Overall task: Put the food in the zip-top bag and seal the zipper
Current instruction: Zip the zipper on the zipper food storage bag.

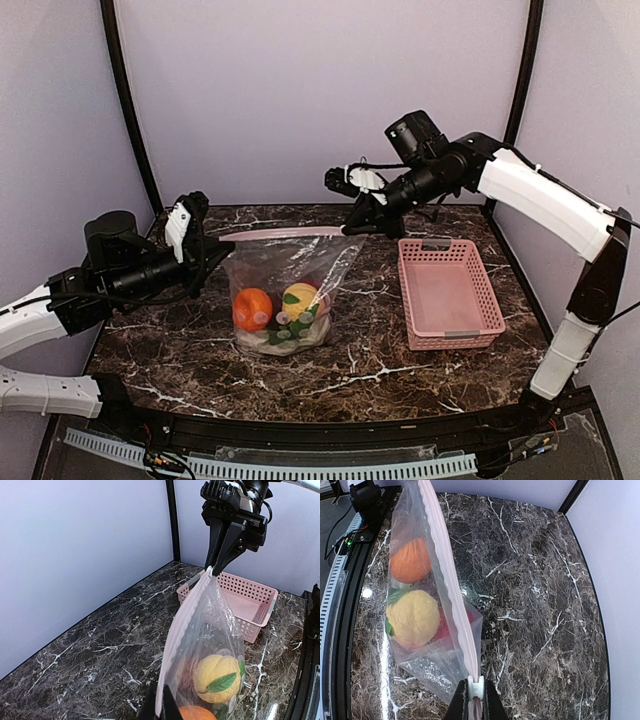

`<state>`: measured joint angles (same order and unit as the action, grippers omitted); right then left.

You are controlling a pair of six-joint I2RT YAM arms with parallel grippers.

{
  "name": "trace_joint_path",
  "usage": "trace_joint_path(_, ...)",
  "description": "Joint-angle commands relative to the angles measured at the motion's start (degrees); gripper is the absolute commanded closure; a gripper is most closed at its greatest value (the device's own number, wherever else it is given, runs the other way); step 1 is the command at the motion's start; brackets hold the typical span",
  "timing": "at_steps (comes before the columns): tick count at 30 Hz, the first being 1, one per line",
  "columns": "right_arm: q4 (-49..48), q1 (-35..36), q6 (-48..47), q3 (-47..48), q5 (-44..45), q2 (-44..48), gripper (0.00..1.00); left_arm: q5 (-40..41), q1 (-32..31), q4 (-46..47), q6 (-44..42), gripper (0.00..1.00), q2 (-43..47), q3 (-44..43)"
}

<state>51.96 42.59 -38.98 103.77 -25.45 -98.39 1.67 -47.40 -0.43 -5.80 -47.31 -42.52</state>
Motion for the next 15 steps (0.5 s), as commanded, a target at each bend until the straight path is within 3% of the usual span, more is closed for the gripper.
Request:
trace_joint_path(1, 2.47, -2.7, -0.75, -1.7, 3.66, 2.24, 1.0, 2.25, 0.9, 0.25, 0.3, 0.99, 1.01, 1.47)
trace_joint_path(15, 4.7, -3.25, -1.2, -2.34, 4.36, 2.6, 0.99, 2.03, 1.08, 2.06, 0.51, 0.99, 0.71, 2.26)
